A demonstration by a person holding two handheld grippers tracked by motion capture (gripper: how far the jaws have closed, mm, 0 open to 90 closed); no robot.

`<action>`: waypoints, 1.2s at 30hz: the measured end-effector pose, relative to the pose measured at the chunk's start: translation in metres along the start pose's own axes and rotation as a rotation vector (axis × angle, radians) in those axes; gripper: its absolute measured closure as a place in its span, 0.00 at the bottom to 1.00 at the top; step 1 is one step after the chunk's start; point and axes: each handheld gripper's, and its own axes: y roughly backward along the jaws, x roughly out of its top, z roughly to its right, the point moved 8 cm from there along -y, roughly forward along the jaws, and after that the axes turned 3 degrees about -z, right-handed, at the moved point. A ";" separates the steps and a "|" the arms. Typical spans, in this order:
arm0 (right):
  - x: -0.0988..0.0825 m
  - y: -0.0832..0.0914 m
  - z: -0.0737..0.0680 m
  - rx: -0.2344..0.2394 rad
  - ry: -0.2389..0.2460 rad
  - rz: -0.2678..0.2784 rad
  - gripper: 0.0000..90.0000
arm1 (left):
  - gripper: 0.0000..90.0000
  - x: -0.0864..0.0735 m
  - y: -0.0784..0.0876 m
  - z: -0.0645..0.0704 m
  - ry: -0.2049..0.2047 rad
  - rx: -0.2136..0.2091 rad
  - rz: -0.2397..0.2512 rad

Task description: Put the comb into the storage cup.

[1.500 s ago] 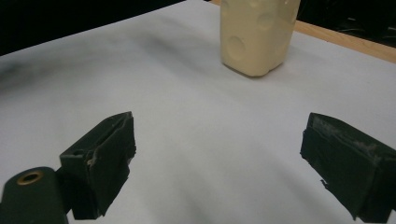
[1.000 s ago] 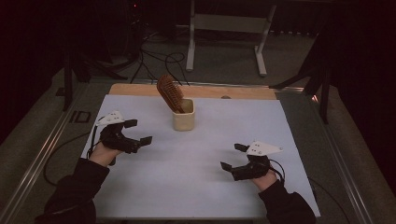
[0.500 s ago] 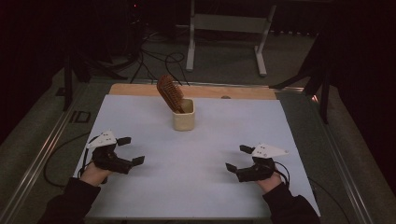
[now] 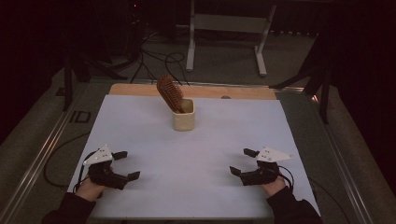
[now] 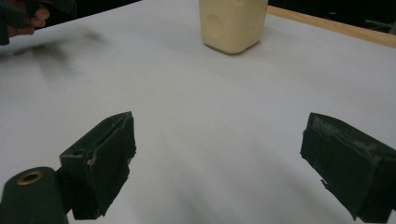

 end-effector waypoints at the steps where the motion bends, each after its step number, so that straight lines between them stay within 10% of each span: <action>1: -0.001 0.000 0.000 -0.002 -0.001 -0.001 0.11 | 0.00 -0.001 0.001 0.001 -0.003 0.000 0.000; 36: -0.035 -0.004 0.015 -0.037 -0.030 -0.031 0.11 | 0.00 -0.024 0.018 -0.010 0.010 0.114 0.035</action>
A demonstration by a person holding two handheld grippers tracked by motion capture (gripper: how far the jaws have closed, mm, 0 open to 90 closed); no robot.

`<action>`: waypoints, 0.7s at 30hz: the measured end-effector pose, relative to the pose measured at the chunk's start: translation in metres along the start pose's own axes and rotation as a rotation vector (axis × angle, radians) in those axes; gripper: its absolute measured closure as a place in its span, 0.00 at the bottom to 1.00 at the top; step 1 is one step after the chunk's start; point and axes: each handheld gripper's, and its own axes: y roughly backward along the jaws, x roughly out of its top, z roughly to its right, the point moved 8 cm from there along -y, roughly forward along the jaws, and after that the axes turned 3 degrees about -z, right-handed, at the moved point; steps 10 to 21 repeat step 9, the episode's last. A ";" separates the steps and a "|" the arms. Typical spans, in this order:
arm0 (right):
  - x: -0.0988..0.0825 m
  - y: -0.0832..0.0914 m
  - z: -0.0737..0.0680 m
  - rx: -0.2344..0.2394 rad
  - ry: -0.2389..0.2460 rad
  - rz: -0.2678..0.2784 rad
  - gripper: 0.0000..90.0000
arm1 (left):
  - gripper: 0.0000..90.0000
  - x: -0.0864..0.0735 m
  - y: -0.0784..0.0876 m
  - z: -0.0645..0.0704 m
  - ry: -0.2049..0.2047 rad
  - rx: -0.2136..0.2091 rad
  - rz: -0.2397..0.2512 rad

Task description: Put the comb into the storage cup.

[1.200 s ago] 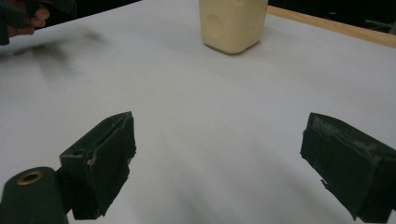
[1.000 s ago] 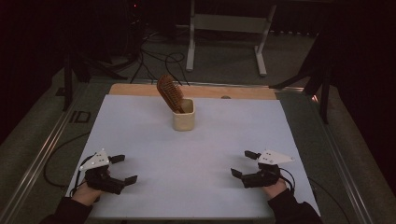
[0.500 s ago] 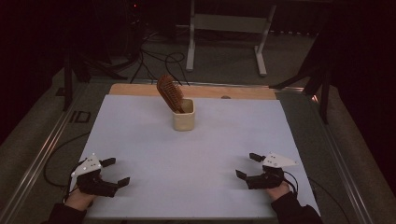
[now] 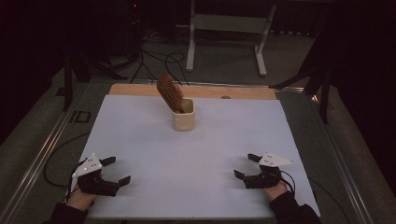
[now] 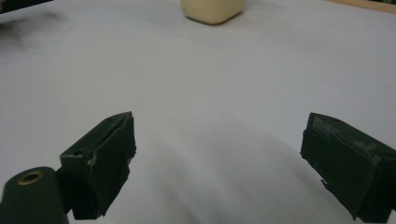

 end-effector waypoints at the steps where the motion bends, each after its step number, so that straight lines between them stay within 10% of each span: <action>1: 0.000 0.000 0.000 0.001 -0.002 -0.001 0.11 | 0.00 0.000 0.000 0.000 -0.002 0.000 0.003; 21: -0.002 -0.001 0.000 -0.001 0.006 -0.024 0.11 | 0.00 -0.001 -0.001 0.001 -0.005 -0.001 -0.004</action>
